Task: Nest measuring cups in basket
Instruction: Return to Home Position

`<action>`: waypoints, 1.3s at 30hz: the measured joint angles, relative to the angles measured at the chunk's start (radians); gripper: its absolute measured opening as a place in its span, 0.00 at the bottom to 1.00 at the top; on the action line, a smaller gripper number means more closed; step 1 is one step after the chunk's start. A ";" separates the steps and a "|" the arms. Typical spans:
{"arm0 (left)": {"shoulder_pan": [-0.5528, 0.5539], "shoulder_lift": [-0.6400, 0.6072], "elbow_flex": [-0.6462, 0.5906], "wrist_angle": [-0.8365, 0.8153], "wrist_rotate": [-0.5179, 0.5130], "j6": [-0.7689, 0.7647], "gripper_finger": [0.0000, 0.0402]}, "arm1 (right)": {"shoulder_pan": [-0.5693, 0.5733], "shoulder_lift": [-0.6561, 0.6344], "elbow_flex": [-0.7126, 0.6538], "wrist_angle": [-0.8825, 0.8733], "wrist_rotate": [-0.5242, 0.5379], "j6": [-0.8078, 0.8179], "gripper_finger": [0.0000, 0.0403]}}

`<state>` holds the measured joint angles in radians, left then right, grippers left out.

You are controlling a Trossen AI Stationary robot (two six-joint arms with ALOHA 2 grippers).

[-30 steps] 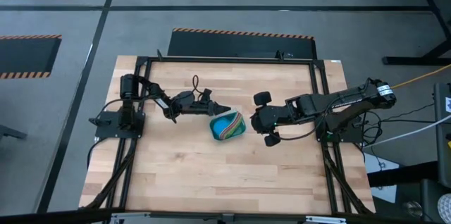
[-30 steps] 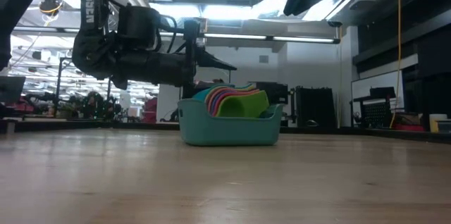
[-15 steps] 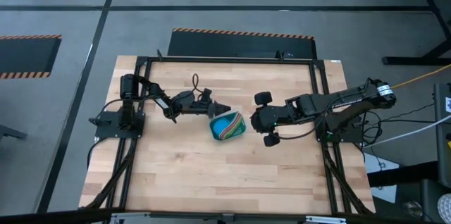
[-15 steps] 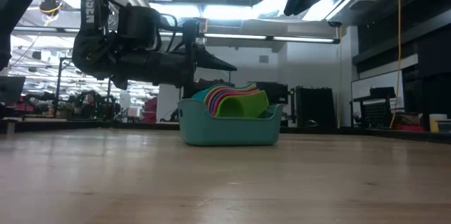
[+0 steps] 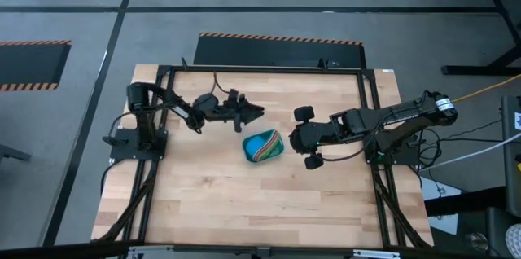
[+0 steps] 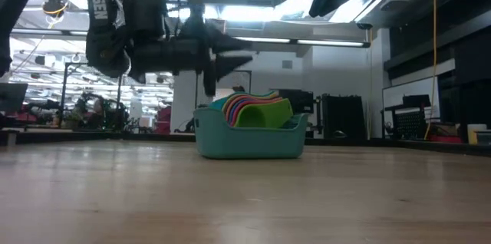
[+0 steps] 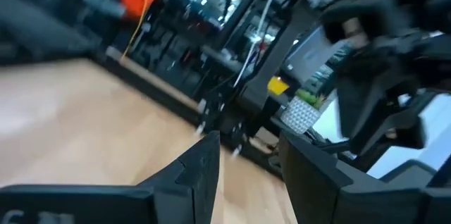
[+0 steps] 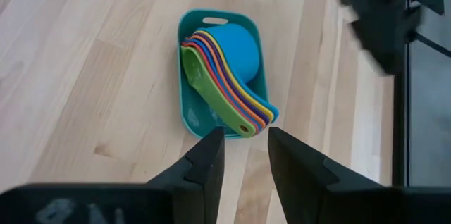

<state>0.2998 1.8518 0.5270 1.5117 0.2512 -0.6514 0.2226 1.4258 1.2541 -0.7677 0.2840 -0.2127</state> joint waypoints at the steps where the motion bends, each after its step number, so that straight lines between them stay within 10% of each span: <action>1: 0.007 -0.020 0.000 -0.002 0.010 0.024 0.35 | 0.000 0.000 0.000 0.000 0.001 0.000 0.29; 28: 0.025 -0.862 0.000 -0.801 0.025 0.404 0.35 | 0.000 0.000 0.000 0.237 0.003 0.000 0.29; 39: -0.099 -1.215 0.000 -1.276 -0.209 0.554 0.35 | 0.000 0.000 0.000 0.290 0.003 -0.001 0.29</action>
<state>0.2003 0.6369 0.5270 0.2354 0.0419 -0.0970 0.2226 1.4261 1.2541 -0.4782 0.2871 -0.2134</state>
